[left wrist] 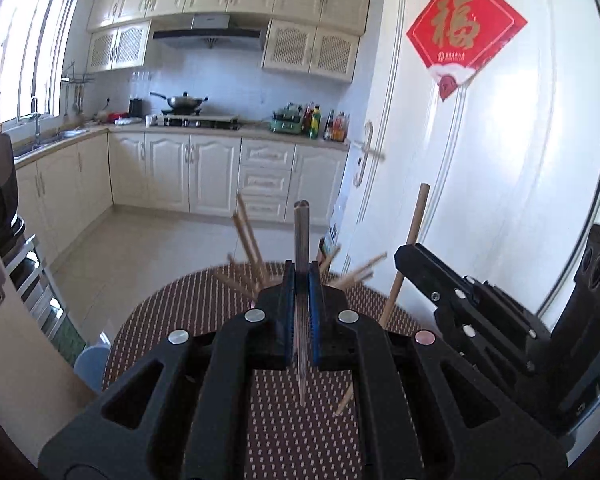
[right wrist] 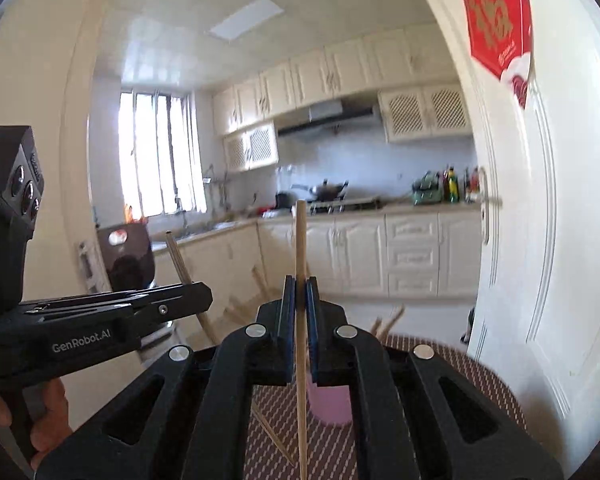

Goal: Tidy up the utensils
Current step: 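Lift the left tool's chopstick upright over the cup while the right tool lifts its own, then lower the left tool's chopstick into the pink cup while the right tool lowers its own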

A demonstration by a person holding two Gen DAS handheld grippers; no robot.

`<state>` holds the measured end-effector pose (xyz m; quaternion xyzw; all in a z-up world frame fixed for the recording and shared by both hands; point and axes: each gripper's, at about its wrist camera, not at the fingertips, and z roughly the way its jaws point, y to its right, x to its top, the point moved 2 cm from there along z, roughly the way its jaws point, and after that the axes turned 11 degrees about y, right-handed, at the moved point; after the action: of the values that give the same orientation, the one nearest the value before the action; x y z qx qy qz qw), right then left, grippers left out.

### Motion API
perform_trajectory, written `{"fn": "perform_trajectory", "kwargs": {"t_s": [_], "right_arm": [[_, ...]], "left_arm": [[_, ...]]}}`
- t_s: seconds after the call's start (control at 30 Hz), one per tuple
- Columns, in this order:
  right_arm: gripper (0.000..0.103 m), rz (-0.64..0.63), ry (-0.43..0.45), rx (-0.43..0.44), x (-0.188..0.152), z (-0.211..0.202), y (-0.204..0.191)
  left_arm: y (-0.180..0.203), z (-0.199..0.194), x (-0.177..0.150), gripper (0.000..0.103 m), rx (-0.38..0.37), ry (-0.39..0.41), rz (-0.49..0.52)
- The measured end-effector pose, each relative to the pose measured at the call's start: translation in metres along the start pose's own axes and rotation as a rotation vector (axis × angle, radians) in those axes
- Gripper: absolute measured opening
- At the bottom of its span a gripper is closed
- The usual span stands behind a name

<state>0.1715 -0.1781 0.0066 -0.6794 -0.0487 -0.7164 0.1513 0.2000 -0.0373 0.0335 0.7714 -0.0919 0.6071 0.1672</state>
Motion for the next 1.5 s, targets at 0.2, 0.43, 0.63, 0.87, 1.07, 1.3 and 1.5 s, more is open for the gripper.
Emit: {"fn": "perform_trajectory", "kwargs": {"t_s": [0.2,0.43,0.63,0.87,1.07,1.3,1.5], "right_arm": [[0.004,0.009,0.110,-0.055,0.009,0.019,0.013],[0.004,0.011,0.161,-0.101,0.009,0.054,0.024],[0.004,-0.003,0.203,-0.118,0.006,0.069,0.027],[0.004,-0.004,0.191,-0.111,-0.001,0.082,0.031],[0.004,0.004,0.159,-0.106,-0.008,0.087,0.039],[0.004,0.028,0.115,-0.100,-0.018,0.086,0.046],[0.004,0.039,0.081,-0.089,-0.028,0.082,0.045]], "left_arm": [[-0.005,0.013,0.027,0.007,0.023,0.102,0.017],[-0.014,0.030,0.042,0.006,0.038,0.198,-0.008],[-0.018,0.046,0.044,0.006,0.032,0.246,-0.026],[-0.020,0.067,0.032,0.006,0.028,0.259,-0.009],[-0.019,0.079,0.017,0.006,0.031,0.238,0.006],[-0.016,0.088,-0.004,0.007,0.028,0.171,0.036],[-0.015,0.088,-0.016,0.008,0.016,0.125,0.041]]}}
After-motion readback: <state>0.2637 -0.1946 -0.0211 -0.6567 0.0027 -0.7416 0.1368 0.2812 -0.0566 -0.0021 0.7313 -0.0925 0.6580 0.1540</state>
